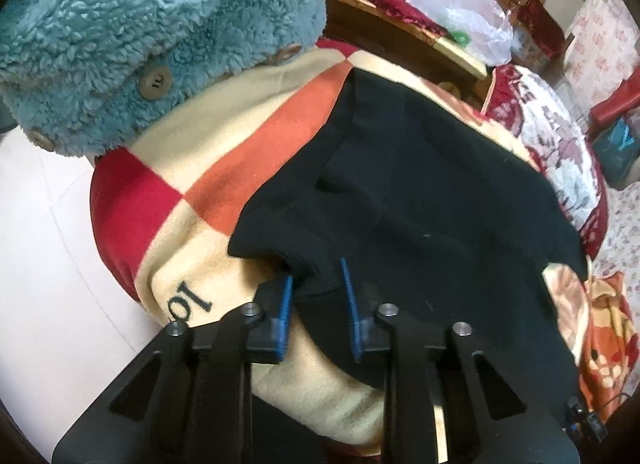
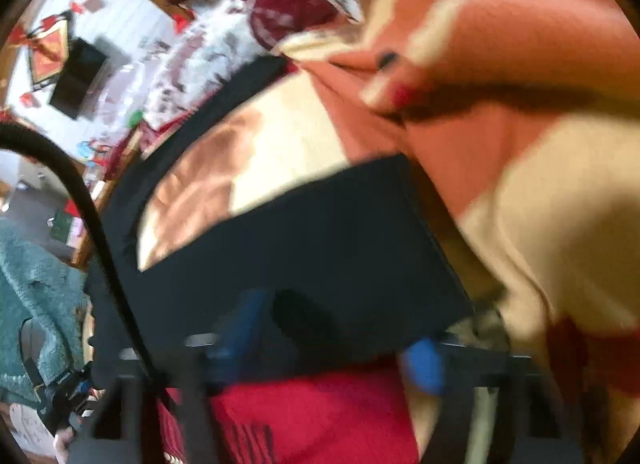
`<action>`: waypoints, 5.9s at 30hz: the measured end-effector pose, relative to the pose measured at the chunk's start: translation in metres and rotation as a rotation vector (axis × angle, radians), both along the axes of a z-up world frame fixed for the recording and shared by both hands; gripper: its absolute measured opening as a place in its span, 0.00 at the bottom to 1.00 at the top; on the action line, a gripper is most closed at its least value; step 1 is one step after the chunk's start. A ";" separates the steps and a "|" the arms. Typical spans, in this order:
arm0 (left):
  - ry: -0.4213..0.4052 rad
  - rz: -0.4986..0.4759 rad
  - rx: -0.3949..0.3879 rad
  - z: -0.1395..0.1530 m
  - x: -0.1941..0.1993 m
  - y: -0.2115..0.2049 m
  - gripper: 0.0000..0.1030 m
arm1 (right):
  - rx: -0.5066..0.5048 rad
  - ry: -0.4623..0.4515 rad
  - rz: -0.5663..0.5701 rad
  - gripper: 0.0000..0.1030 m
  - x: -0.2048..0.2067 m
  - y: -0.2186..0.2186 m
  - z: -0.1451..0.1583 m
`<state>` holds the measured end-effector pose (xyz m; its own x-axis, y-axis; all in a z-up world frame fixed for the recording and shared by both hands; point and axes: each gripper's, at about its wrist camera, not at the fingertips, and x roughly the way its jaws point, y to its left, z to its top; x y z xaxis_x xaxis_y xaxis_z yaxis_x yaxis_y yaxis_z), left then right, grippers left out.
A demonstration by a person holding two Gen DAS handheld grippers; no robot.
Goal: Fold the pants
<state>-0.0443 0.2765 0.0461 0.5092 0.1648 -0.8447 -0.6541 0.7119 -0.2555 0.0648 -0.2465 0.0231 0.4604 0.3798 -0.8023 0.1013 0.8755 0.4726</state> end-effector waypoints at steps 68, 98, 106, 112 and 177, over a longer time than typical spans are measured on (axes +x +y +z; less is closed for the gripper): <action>-0.001 -0.144 0.157 0.059 -0.025 -0.044 0.53 | -0.199 -0.079 0.319 0.49 0.001 0.072 0.046; -0.008 -0.195 0.014 0.012 0.139 0.082 0.60 | -0.156 -0.134 0.417 0.50 0.171 0.120 0.058; -0.023 -0.230 0.001 -0.002 0.158 0.098 0.60 | -0.149 -0.149 0.381 0.50 0.234 0.104 0.062; -0.020 -0.283 0.015 -0.010 0.172 0.090 0.60 | -0.219 -0.132 0.314 0.55 0.292 0.084 0.057; -0.141 -0.355 -0.060 0.036 -0.020 0.025 0.39 | -0.134 -0.013 0.180 0.16 0.041 -0.042 0.023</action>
<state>-0.0641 0.3015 0.0821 0.6373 -0.0908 -0.7653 -0.3248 0.8688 -0.3736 0.1059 -0.2885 0.0463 0.4052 0.3468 -0.8459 -0.0673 0.9341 0.3507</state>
